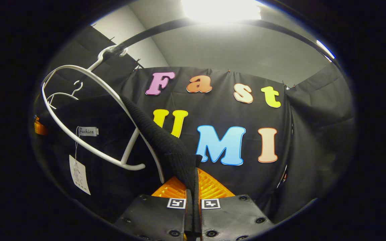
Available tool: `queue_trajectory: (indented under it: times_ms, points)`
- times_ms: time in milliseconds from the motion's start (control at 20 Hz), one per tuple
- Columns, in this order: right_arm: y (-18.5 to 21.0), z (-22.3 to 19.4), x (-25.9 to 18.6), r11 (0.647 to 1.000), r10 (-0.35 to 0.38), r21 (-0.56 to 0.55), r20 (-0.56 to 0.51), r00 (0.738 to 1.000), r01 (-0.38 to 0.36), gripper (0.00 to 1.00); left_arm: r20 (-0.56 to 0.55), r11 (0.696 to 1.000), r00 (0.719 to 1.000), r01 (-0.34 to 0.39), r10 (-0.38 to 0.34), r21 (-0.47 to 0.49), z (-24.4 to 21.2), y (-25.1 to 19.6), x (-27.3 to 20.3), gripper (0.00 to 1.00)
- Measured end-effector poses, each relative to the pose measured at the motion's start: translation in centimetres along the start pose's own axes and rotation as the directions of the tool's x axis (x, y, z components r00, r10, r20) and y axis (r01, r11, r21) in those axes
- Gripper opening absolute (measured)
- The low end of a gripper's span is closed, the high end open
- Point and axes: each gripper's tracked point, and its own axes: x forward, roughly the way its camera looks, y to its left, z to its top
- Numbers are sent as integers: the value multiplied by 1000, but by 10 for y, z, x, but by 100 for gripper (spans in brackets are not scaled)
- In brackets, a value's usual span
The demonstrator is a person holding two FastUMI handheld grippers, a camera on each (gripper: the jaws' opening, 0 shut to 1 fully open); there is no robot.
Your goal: Grasp the clothes on the hanger with both hands and then place them into the laundry hamper below.
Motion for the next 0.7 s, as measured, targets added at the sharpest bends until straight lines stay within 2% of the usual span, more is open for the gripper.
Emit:
queue_trajectory:
  times_ms: [200,700]
  points:
    - [7,-16,7,999,21,-30,-34,999,-22,3,-37,1000,999,12,-13,-24,-19,-18,5,2]
    - [21,-48,-19,996,46,-75,-90,995,-53,3,-100,998,994,44,-49,-50,-60,-55,-13,2]
